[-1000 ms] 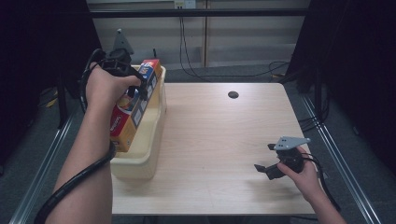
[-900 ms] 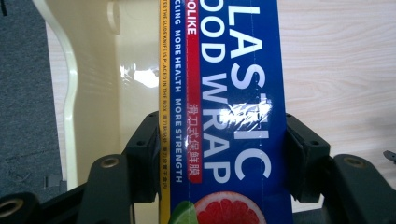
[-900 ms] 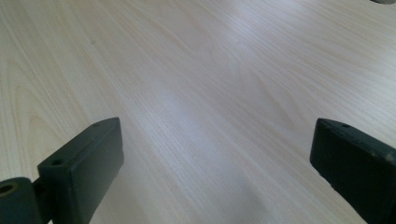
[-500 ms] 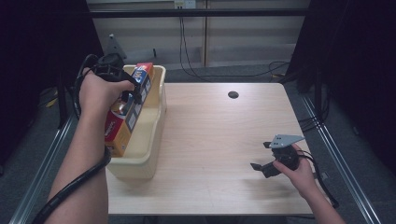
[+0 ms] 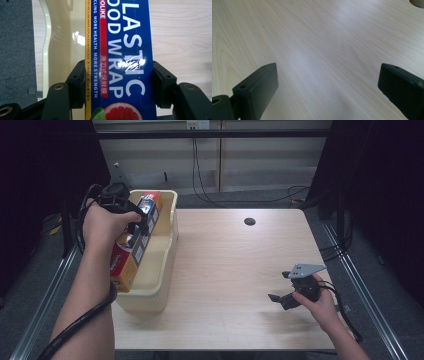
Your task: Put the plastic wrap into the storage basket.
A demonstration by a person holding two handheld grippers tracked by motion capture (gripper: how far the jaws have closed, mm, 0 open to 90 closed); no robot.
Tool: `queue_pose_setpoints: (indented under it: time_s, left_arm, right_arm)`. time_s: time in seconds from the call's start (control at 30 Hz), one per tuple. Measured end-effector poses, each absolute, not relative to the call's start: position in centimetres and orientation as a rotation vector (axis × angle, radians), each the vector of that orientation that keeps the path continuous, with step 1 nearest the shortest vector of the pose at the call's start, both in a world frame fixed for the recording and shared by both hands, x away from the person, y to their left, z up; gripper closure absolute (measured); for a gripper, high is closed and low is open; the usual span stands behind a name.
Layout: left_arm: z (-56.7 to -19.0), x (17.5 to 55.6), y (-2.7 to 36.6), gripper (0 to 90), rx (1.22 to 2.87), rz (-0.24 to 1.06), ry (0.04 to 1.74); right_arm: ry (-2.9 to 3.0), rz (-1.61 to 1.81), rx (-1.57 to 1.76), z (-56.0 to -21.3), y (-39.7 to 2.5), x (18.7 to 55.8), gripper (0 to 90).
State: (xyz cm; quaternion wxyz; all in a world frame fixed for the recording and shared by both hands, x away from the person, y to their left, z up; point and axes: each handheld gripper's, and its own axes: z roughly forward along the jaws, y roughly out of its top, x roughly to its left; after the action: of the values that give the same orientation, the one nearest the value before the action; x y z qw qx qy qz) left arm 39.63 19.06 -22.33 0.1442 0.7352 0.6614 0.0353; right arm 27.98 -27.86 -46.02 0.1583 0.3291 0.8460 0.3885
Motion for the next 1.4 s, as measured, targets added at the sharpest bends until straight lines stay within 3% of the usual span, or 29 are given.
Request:
queue_pose_setpoints:
  time_s: [1.4]
  left_arm:
    - [-28.2,40.3,18.4,40.8,2.134,0.028,1.954]
  right_arm:
    - [2.418,1.11,0.927,-45.8,-27.7,27.8,2.7]
